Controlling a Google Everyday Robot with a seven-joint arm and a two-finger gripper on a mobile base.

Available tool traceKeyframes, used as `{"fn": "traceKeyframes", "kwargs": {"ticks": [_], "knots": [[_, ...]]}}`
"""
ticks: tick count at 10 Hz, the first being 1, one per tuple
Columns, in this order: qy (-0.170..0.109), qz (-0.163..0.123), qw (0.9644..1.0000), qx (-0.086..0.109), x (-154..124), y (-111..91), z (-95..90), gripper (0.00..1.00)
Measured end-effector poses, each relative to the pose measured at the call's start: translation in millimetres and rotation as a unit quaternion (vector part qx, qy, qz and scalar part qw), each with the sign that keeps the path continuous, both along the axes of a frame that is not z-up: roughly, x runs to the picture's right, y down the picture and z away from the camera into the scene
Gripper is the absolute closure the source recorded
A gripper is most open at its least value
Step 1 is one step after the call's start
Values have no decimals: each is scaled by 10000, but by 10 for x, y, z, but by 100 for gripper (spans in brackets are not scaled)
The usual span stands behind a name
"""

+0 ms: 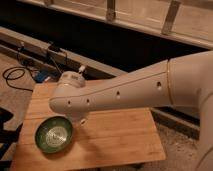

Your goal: Place the bottle in the ceramic bowl

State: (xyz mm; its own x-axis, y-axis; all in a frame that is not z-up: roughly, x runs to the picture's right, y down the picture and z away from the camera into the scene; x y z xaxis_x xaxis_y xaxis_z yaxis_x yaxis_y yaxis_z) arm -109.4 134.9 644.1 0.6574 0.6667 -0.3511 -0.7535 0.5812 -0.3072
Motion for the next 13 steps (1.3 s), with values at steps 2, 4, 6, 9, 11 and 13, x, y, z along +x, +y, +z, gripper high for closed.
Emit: {"fn": "traceKeyframes", "kwargs": {"ticks": [2,4,6,9,11,13], "knots": [[1,-1,10000,-13,-6,0,8,99],[-203,-375,9990,-97,-172,66,18,99],[-437,-869,9949,-272,-486,271,20,99],[-750,-1543,9827,-698,-858,719,151,99],[-720,-1662,9794,-892,-896,842,267,95],[-698,-1645,9798,-892,-872,831,273,82]]}}
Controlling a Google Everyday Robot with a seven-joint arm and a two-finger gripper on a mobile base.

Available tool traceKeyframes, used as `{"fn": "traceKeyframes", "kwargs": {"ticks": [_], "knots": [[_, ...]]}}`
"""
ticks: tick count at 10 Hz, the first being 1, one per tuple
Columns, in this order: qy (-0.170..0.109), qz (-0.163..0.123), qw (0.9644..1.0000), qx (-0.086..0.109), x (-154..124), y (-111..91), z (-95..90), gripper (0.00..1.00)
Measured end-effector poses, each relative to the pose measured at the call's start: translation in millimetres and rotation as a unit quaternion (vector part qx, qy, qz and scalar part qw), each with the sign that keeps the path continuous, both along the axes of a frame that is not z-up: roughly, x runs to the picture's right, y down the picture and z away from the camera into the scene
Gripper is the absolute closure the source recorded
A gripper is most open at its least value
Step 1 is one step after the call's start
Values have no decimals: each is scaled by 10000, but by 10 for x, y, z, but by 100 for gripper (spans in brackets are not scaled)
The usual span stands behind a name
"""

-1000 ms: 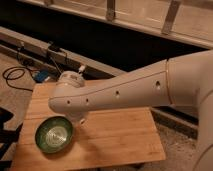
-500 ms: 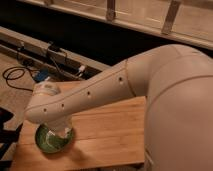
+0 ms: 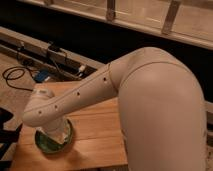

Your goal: Place the bottle in the ceramic bowl

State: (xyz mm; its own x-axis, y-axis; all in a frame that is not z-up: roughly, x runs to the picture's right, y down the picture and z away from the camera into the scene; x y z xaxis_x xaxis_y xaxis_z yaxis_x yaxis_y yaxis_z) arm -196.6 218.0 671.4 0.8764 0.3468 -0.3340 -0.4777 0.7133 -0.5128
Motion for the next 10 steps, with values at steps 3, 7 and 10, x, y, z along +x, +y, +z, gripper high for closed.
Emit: {"fn": "traceKeyframes", "kwargs": {"ticks": [3,7,10], "knots": [[-12,-6,10000,-5,-14,7,-5,54],[-10,-4,10000,-5,-12,6,-5,20],[-8,1,10000,-6,-8,5,-3,20]]}}
